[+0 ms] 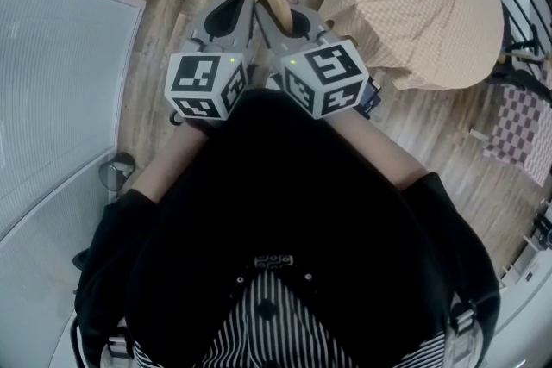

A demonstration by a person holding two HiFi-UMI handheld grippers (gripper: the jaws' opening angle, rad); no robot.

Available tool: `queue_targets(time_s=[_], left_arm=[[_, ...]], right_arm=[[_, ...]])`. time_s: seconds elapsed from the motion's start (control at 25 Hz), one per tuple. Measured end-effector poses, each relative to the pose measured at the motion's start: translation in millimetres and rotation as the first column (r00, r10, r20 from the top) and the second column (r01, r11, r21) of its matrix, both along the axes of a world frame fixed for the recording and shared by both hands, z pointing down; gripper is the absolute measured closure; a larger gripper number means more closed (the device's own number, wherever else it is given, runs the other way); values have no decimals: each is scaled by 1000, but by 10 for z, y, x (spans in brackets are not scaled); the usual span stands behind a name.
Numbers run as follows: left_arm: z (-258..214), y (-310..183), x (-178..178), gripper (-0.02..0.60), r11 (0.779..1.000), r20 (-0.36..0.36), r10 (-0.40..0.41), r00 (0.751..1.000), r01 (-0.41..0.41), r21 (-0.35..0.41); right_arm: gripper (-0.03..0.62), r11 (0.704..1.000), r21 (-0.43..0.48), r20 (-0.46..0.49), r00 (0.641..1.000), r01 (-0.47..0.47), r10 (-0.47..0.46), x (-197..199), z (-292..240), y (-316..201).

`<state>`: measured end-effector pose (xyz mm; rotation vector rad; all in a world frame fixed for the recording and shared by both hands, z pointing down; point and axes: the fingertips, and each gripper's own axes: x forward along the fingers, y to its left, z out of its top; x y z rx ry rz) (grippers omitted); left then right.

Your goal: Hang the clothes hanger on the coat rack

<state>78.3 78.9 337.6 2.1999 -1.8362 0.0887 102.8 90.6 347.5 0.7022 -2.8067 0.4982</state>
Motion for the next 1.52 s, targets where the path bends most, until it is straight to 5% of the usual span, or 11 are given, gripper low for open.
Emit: queue_targets(time_s=[0.44,0.8,1.52], left_arm=[[-24,-396,-149,580,1000,19,-4,1000,4,-9],[9,-1028,-351,580,995,5,100,995,-100,17],[-41,-2783,-1769,580,979,-24,200,979,-201,-29]], right_arm=[[592,1000,-1,27,1000,4,-4,-139,-33,-362],[592,996,30,8,997,-81,80,-362,15,-985],[592,985,-9,-30,985,-170,170,-1799,-53,-2702]])
